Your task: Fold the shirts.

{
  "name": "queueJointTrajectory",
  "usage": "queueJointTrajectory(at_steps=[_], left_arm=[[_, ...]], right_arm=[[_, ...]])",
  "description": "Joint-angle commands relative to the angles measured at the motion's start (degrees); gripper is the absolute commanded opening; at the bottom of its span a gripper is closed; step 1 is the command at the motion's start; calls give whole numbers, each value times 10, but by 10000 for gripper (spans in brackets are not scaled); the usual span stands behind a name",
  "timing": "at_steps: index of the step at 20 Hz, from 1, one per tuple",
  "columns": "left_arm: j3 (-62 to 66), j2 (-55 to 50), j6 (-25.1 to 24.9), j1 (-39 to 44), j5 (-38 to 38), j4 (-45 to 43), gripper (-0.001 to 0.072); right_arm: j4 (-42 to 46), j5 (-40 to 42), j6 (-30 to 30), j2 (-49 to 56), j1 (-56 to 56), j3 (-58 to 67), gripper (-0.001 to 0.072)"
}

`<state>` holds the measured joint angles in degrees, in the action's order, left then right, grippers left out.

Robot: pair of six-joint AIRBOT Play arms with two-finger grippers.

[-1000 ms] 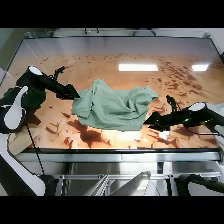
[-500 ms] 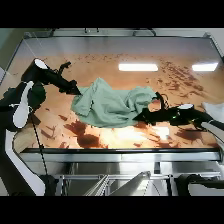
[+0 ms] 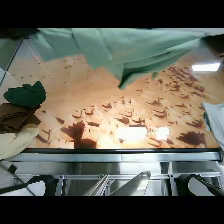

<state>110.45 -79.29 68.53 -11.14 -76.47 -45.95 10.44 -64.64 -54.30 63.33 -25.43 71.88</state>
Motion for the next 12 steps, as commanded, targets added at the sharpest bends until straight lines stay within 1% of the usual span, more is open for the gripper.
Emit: queueJointTrajectory(at_steps=[1, 3, 6, 9, 10, 12], left_arm=[[-71, 152, -14, -34, 48, 4, 18], [-122, 192, -15, -56, 34, 4, 18], [-196, 212, -15, -99, 28, -12, 18], [-266, 211, -17, -127, 2, 1, 18], [-290, 211, -30, -126, 2, 10, 18], [-330, 201, -43, -108, 5, 7, 19]], right_arm=[[14, -20, -11, -41, -68, 43, 19], [70, -36, -31, -32, -68, 41, 19], [152, -56, -71, -4, -64, 23, 20], [162, -83, -64, 24, -59, -3, 20], [162, -81, -53, 31, -52, -3, 19], [162, -51, -42, 46, -27, -3, 20]])
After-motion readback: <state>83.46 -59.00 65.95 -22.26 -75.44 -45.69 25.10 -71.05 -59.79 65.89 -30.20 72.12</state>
